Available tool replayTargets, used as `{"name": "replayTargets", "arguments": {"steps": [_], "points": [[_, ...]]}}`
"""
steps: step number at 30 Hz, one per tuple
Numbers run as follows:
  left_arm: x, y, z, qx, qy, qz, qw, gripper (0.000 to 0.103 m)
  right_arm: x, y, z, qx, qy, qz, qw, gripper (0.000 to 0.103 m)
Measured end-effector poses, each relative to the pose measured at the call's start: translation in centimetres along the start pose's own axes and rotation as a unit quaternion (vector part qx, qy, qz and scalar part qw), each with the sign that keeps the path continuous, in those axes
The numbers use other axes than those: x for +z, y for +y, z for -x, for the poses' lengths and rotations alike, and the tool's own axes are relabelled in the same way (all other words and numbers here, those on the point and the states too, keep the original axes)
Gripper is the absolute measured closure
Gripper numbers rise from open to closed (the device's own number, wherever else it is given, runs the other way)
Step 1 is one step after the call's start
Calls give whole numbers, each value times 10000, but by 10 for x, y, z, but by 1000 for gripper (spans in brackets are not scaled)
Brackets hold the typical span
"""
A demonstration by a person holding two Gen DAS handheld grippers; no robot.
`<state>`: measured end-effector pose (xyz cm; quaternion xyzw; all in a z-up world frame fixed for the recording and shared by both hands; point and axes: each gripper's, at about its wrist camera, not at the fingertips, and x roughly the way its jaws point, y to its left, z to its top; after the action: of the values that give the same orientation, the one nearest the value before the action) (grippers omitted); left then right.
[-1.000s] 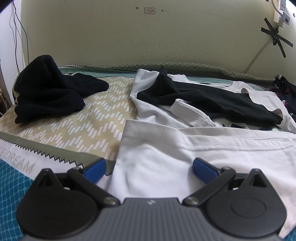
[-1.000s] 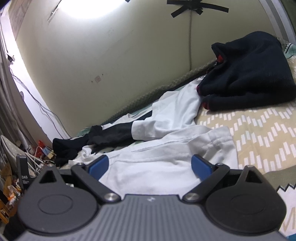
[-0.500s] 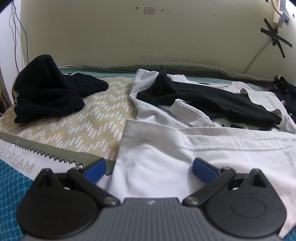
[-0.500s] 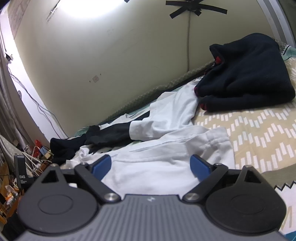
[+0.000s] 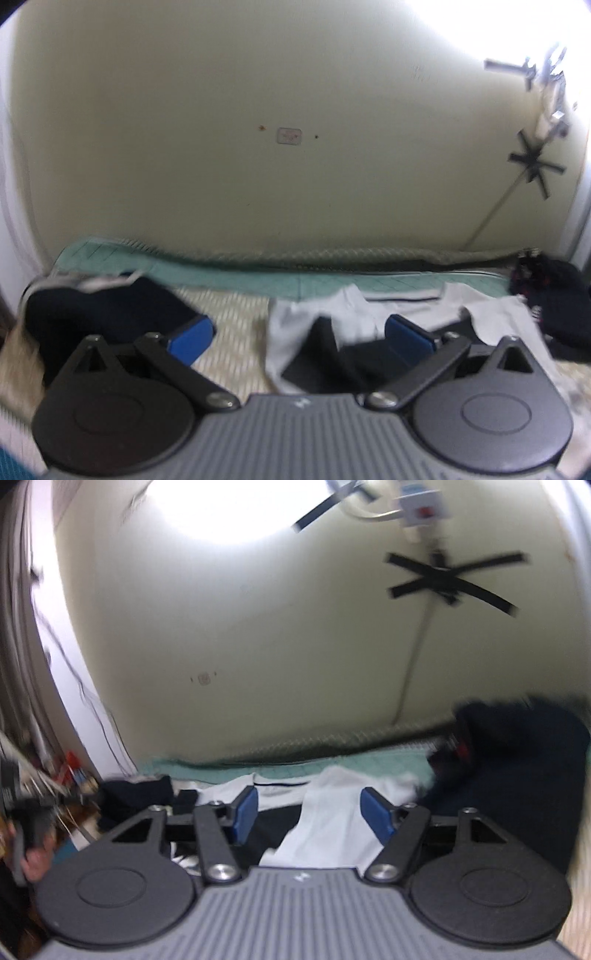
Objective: Fold small clothes
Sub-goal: 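Grasp the T-shirt collar with the left gripper while the right gripper grasps the collar, then lift the collar with both grippers and fold it over onto the hem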
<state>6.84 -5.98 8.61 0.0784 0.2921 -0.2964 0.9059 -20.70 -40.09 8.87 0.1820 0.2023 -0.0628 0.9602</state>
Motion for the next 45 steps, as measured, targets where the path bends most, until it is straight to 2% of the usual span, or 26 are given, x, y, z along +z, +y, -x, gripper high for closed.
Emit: {"name": "replayTargets", "arguments": {"steps": [3,8,10,11,12,13,14,15,16,17,18,19,20,23,28,31,34,36,38,40,42,43,44,45], "points": [[28,-21,-68,221,388,-220,9988,0,32,-6,-64,-25,467,198,9987,38],[42,-43,-167,27,1065,-40,9943,3,48,-26,-166,-172,1153,180,9930,26],[42,-51,-201,-52,1361,-27,9907,24,45,-36,-199,-185,1430,168,9894,21],[41,-54,-216,-151,1558,9,9877,30,42,-40,-214,-152,1583,136,9872,21],[38,-55,-227,-222,1711,41,9850,43,40,-45,-230,-102,1739,101,9847,21],[37,-57,-238,-245,1838,49,9826,50,37,-48,-241,-90,1843,90,9828,21],[35,-60,-245,-194,1862,15,9823,51,33,-51,-252,-77,1948,93,9808,21],[34,-62,-246,-180,1767,-53,9841,67,29,-52,-259,-47,2027,104,9792,27],[34,-65,-246,-316,1775,-45,9836,84,26,-52,-266,23,2105,116,9775,45],[34,-67,-244,-424,1783,-17,9831,94,24,-50,-269,149,2162,124,9762,58],[34,-68,-241,-480,1786,-15,9828,94,21,-46,-266,332,2140,145,9762,83],[35,-71,-234,-448,1705,-41,9843,94,20,-42,-262,392,2074,196,9773,91],[35,-73,-226,-430,1612,-47,9860,95,21,-36,-255,426,1970,303,9790,92],[38,-75,-189,-623,1298,62,9896,95,27,-19,-226,495,1633,466,9842,94],[24,-75,-84,-841,518,-36,9951,95,38,18,-145,732,1062,863,9879,94],[-8,-74,-17,-933,68,-69,9956,94,29,41,-85,956,849,1075,9859,95],[-50,-70,36,-956,-206,-1,9952,94,3,61,-32,1142,788,1266,9822,95],[-75,-69,57,-994,-160,101,9949,94,-20,73,-6,1126,838,1451,9794,95],[-101,-72,64,-1001,46,204,9948,94,-51,82,15,1063,856,1636,9770,96],[-125,-74,54,-918,339,239,9949,88,-82,83,23,929,954,1642,9774,95],[-149,-78,43,-719,753,204,9944,84,-110,79,16,617,1067,1596,9795,94],[-157,-80,39,-647,907,152,9937,80,-124,75,10,311,1116,1580,9806,87],[-163,-76,44,-658,957,135,9931,77,-136,71,5,72,1193,1527,9810,85],[-165,-74,51,-718,922,129,9931,71,-141,66,6,113,1111,1400,9838,76]]}}
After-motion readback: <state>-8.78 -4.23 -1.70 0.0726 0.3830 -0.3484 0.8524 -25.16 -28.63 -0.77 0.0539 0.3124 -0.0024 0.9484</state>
